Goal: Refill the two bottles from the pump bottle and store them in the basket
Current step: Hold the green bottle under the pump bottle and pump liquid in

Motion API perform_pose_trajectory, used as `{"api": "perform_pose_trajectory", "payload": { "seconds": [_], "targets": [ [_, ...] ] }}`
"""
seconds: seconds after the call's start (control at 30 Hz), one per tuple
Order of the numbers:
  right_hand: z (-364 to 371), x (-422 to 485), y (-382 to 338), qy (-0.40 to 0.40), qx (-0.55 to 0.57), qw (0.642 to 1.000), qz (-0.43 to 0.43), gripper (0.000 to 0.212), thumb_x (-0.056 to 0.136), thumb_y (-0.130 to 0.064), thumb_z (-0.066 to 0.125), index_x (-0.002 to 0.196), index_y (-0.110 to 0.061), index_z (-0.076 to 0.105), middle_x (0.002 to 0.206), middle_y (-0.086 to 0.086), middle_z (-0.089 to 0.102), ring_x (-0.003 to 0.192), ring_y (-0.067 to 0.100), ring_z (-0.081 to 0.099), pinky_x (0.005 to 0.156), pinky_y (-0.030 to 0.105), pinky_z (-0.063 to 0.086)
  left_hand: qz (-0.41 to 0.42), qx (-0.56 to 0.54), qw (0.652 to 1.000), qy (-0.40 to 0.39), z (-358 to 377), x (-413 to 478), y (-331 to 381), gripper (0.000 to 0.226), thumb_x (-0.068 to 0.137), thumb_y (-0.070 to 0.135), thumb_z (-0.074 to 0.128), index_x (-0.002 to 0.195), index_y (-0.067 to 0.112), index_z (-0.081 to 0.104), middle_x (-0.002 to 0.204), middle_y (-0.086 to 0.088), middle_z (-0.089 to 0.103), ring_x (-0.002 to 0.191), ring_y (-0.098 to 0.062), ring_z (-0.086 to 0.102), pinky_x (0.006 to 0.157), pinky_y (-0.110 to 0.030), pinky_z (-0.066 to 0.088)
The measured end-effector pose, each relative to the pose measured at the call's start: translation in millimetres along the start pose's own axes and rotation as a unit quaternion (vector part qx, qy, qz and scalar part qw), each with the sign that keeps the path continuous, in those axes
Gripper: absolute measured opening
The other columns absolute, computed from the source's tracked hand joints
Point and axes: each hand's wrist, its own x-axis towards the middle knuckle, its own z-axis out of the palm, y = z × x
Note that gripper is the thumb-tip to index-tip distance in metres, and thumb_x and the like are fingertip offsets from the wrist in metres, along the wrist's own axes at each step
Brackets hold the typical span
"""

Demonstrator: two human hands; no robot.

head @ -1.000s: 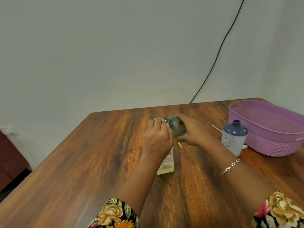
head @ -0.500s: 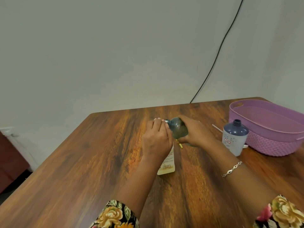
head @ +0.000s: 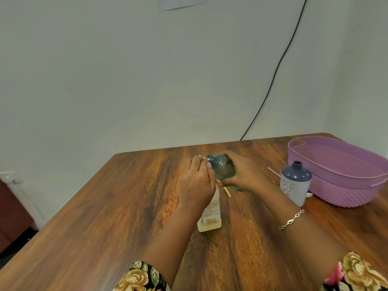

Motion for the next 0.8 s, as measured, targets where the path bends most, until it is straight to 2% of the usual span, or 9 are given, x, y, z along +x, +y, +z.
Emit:
{"api": "perform_pose_trajectory", "payload": {
  "seconds": [0.3, 0.47, 0.6, 0.8],
  "targets": [
    [4.5, 0.0, 1.0, -0.012, -0.01, 1.0, 0.014, 0.078, 0.063, -0.028, 0.082, 0.13, -0.027, 0.041, 0.126, -0.003, 0.053, 0.112, 0.019, 0.051, 0.091, 0.04, 0.046, 0.007, 0.015, 1.0, 0.017, 6.2, -1.4, -2.0, 0.035, 0.089, 0.014, 0.039, 0.073, 0.001, 0.067, 0.071, -0.01, 0.064, 0.063, -0.021, 0.057, 0.05, -0.027, 0.045],
    [7.8, -1.5, 0.7, -0.01, 0.0, 1.0, 0.023, 0.08, 0.063, -0.029, 0.082, 0.132, -0.026, 0.04, 0.127, -0.003, 0.053, 0.113, 0.02, 0.051, 0.094, 0.042, 0.045, 0.014, 0.015, 1.0, 0.011, 2.5, -5.8, -1.6, 0.035, 0.089, 0.014, 0.039, 0.079, 0.0, 0.07, 0.078, -0.011, 0.067, 0.069, -0.021, 0.061, 0.056, -0.025, 0.047],
    [0.0, 0.8, -1.8, 0.003, 0.001, 1.0, 0.011, 0.078, 0.063, -0.029, 0.082, 0.13, -0.027, 0.042, 0.125, -0.003, 0.054, 0.11, 0.019, 0.051, 0.089, 0.037, 0.047, -0.001, -0.004, 1.0, 0.004, -0.6, 6.5, -2.7, 0.037, 0.09, 0.017, 0.037, 0.075, 0.002, 0.068, 0.074, -0.008, 0.064, 0.066, -0.02, 0.058, 0.048, -0.025, 0.045],
    [4.4, -1.0, 1.0, -0.01, -0.016, 1.0, 0.017, 0.076, 0.063, -0.027, 0.082, 0.128, -0.029, 0.043, 0.125, -0.004, 0.054, 0.111, 0.019, 0.051, 0.091, 0.04, 0.047, -0.007, -0.006, 1.0, 0.028, 5.8, -4.6, -0.4, 0.036, 0.089, 0.014, 0.038, 0.078, 0.0, 0.069, 0.076, -0.011, 0.066, 0.067, -0.022, 0.059, 0.053, -0.025, 0.046]
  ]
}}
